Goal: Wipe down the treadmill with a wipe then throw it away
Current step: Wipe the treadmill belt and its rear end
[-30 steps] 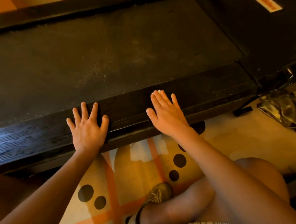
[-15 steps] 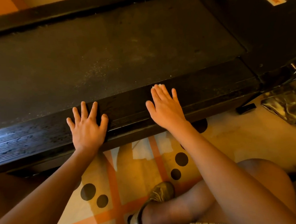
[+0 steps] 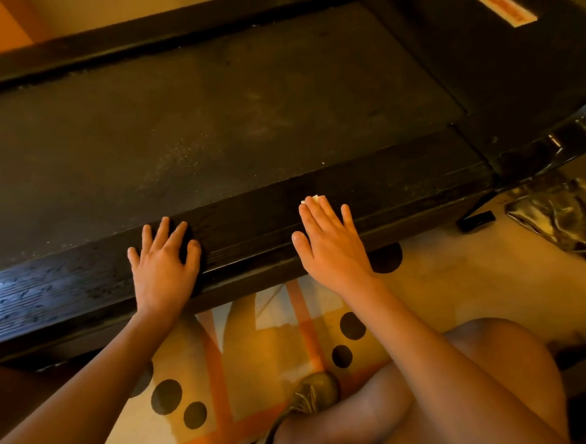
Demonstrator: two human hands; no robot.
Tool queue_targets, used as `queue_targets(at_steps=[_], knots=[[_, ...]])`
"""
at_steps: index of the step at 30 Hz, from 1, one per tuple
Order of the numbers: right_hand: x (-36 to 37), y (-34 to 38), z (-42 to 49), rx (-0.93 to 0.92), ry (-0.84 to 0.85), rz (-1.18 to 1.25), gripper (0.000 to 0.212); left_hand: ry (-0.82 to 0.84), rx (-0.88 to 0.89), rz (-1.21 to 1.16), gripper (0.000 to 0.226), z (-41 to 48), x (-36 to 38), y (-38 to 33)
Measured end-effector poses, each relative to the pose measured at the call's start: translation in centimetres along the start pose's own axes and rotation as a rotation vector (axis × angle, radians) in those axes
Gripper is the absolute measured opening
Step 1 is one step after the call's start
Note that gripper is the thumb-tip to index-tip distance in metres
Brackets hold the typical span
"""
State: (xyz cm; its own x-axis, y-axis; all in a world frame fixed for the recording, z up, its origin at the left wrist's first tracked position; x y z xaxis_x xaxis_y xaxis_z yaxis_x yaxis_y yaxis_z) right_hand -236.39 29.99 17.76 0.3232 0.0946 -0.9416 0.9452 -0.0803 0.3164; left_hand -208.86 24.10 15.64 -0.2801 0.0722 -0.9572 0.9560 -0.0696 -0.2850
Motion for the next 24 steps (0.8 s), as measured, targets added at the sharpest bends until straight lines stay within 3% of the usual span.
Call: queue_targets(at_steps=[4, 9, 12, 19, 24], knots=[[0.0, 0.1, -0.4, 0.011, -0.004, 0.029, 0.062, -0.013, 0.109, -0.069, 0.05, -0.2, -0.3, -5.6], [0.1, 0.2, -0.9, -0.009, -0.055, 0.053, 0.061, 0.086, 0.009, -0.034, 0.055, 2.1, 2.0, -12.8], [0.1, 0.0, -0.7, -0.031, -0.047, 0.05, 0.06, 0.062, -0.012, 0.102, 0.056, 2.4, 3.2, -13.5], [-1.1, 0.2, 6.0, -0.002, 0.055, 0.005, 0.062, 0.065, -0.032, 0.154, 0.057, 2.6, 3.4, -13.2], [-1.0, -0.7, 1.9, -0.013, 0.031, 0.027, 0.061, 0.061, -0.018, 0.134, 0.057, 2.5, 3.3, -13.2]])
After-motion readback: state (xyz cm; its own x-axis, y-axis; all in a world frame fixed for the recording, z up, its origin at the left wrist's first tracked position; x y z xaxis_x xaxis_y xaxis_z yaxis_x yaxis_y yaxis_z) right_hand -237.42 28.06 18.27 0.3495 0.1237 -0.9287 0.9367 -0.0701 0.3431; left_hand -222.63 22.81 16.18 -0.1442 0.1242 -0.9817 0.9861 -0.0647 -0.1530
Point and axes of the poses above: each hand's wrist, its own z-axis towards the middle knuckle, its own x-axis out of the palm, y = z × x, the point moved 5 cm from there along z, towards the middle knuckle, and after that the axes turned 6 degrees about z, right-handed, at the moved point
